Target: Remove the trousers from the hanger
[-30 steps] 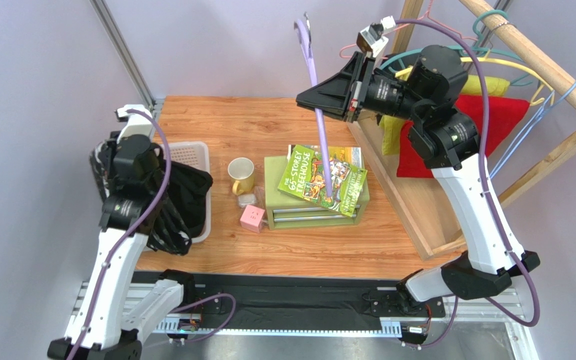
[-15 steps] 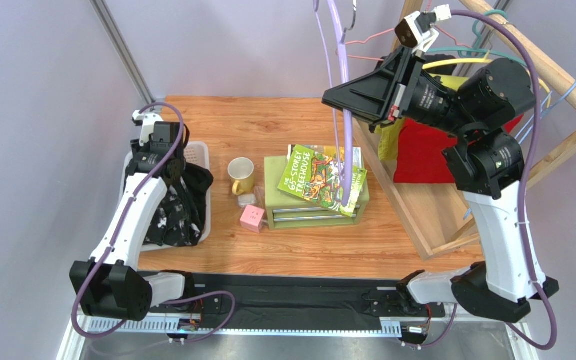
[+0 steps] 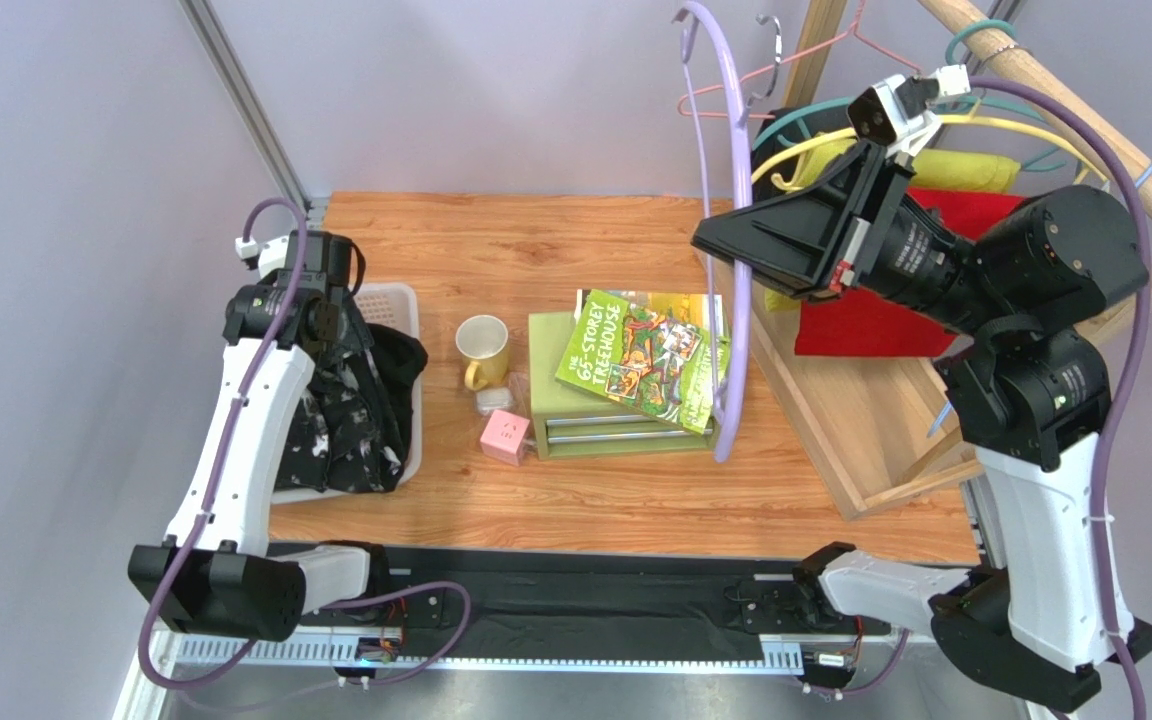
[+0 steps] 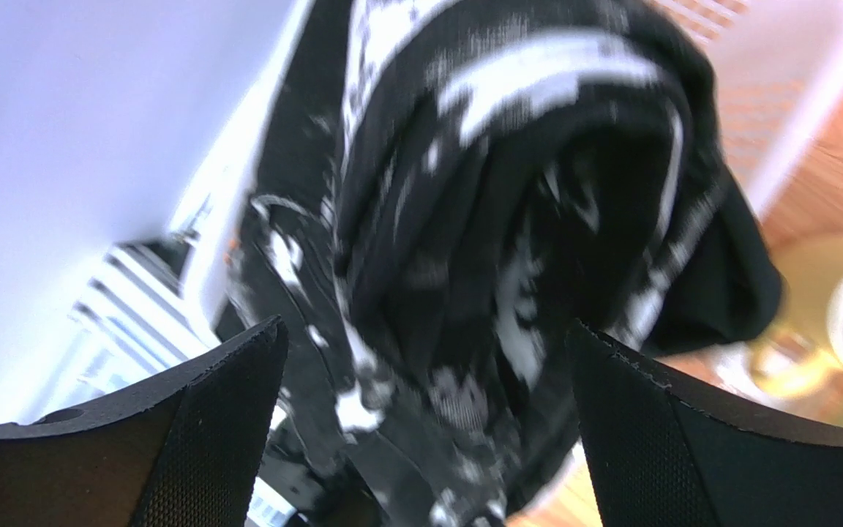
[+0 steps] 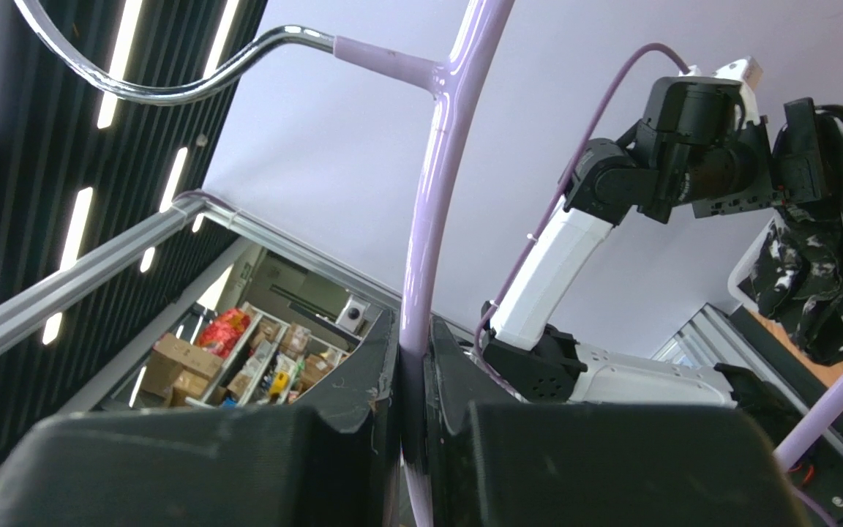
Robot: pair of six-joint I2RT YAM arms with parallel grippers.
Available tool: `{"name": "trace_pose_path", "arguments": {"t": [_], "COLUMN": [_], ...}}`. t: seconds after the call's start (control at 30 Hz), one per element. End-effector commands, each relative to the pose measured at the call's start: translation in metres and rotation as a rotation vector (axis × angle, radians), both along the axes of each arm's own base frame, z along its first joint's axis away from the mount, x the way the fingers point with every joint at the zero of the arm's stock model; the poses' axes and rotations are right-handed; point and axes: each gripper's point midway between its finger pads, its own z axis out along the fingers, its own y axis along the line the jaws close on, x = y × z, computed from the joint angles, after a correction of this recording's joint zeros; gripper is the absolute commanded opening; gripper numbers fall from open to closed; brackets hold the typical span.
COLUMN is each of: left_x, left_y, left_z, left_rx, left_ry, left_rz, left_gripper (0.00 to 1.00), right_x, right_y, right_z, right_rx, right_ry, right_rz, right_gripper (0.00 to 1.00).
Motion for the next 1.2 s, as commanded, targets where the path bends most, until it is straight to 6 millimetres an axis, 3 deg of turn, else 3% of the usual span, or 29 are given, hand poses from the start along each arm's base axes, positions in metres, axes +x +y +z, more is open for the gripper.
{"name": "trace_pose_path", "arguments": {"t": [0.0,0.13,0.4,0.53,0.57,0.6,0.67,0.73,0.77,0.9,0.97,1.17], "left_x": [-0.019,-0.023,-0.018,-0.022,-0.02,-0.02,-0.016,-0.012,-0.01,-0.002,0.004,0.01], "left_y": [-0.021,-0.047,-0.094,-0.101,-0.104,-0.106,-0.109,-0.114,-0.116,-0.132,-0.139,-0.163], "left_z": [0.019,0.026,0.054,0.067,0.071,0.075,0.083,0.086,0.09,0.091,0.097,0.125], "left_rx": [-0.161,-0.303,-0.372,-0.401,-0.411,-0.416,-0.426,-0.431,-0.435,-0.467,-0.481,-0.528], "left_ry": [-0.076,-0.132,-0.233,-0.279,-0.299,-0.31,-0.337,-0.335,-0.344,-0.328,-0.342,-0.382], "left_rz": [0.018,-0.025,-0.194,-0.217,-0.23,-0.247,-0.269,-0.305,-0.315,-0.389,-0.419,-0.551], "left_gripper": [0.99,0.99,0.99,0.99,0.99,0.99,0.99,1.0,0.99,0.99,0.99,0.99], "right_x": [-0.015,-0.018,-0.03,-0.039,-0.052,-0.05,-0.063,-0.062,-0.07,-0.056,-0.038,0.013], "right_y": [-0.018,-0.031,-0.06,-0.087,-0.1,-0.11,-0.128,-0.144,-0.154,-0.168,-0.158,-0.139], "right_z": [0.013,0.014,0.022,0.016,0.017,0.014,0.002,-0.014,-0.013,-0.038,-0.051,-0.048], "right_rx": [0.076,0.092,0.227,0.305,0.329,0.348,0.344,0.325,0.337,0.277,0.222,0.07], "right_ry": [0.032,0.096,0.272,0.341,0.334,0.349,0.377,0.407,0.397,0.438,0.446,0.323], "right_rz": [-0.047,-0.114,-0.188,-0.277,-0.3,-0.356,-0.422,-0.52,-0.543,-0.674,-0.697,-0.801], "right_gripper": [0.0,0.0,0.0,0.0,0.0,0.0,0.0,0.0,0.0,0.0,0.0,0.0]}}
